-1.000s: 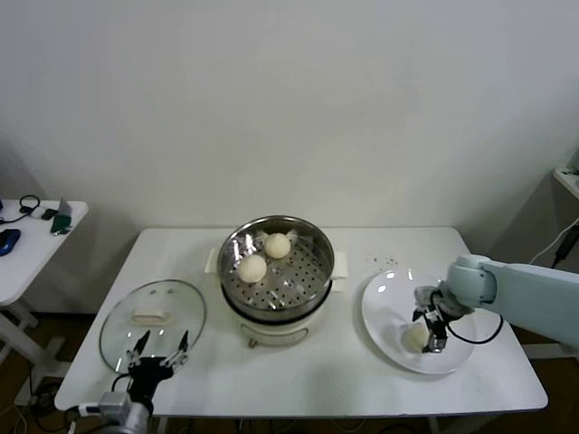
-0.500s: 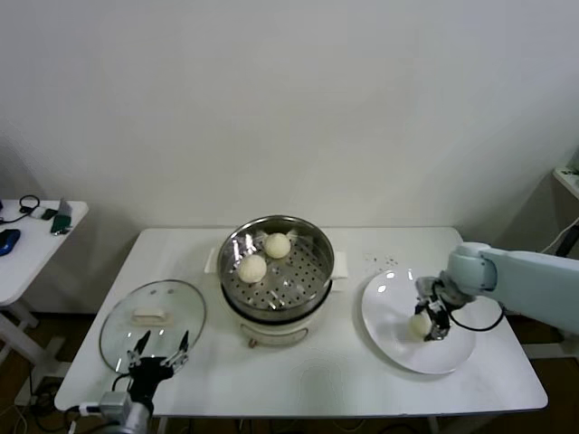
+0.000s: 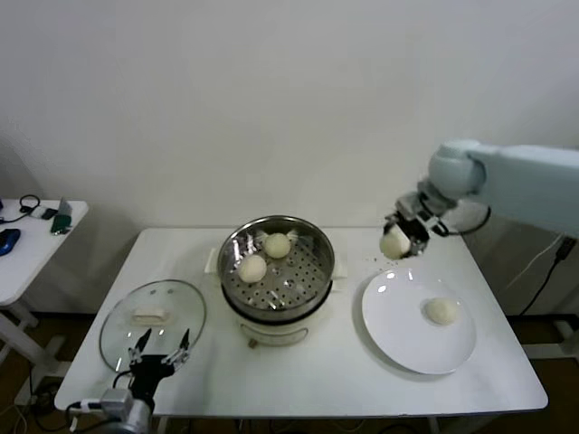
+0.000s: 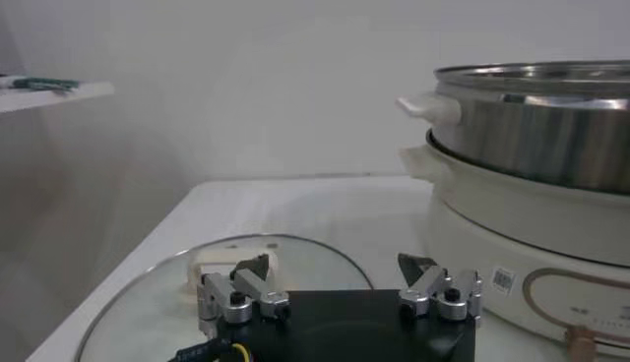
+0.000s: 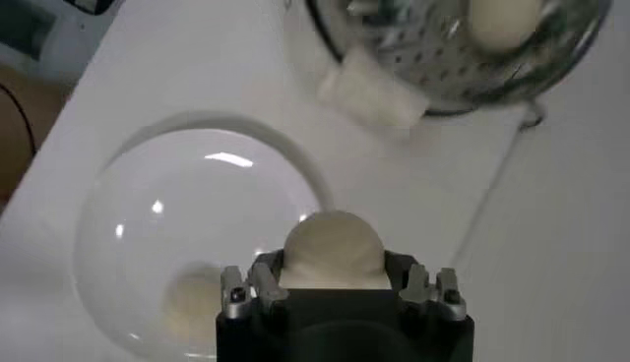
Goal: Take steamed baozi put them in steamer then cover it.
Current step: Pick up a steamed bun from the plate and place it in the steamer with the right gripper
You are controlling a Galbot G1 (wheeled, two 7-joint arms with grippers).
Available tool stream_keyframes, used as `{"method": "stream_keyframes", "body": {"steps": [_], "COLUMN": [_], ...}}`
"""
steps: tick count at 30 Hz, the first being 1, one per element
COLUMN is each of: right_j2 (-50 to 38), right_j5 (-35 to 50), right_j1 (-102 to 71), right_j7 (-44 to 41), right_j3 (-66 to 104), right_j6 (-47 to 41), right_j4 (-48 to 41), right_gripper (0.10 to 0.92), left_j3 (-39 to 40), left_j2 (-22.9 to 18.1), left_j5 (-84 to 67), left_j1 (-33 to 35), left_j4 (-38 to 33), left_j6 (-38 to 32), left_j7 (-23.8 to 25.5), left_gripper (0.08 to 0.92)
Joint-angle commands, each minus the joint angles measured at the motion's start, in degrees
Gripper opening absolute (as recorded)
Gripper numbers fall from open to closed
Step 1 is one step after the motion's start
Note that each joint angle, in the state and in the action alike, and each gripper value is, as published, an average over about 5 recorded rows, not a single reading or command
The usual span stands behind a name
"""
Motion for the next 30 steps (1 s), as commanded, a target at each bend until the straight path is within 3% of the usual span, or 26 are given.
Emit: {"method": "stream_keyframes", "body": {"steps": [1,10,30], "right_j2": [14.5,24.5,25.9], "right_j5": [-7.0,-15.1,-21.2], "right_j1": [8.6,-3.5,-17.0], "right_j7": [-0.2,3.3,3.8], "right_j3": [7.9,8.9,5.5], "right_j6": [11.1,12.1,9.4], "right_j4": [9.1,8.0,-0.2], "right_gripper": [0.687,0.687,0.696], "left_j3": [-0.1,-1.4,-1.9], "left_j2": [0.0,0.2,0.2], "left_j5": [0.1,-0.2,-0.4], "left_j1": [0.0,0.0,0.8], "left_j4": [-0.5,-2.6,-3.4], "left_j6": [0.2,1.2,1.1], "left_j7": [0.1,0.7,0.7], "left_gripper": [0.823,0.823,0.823]}}
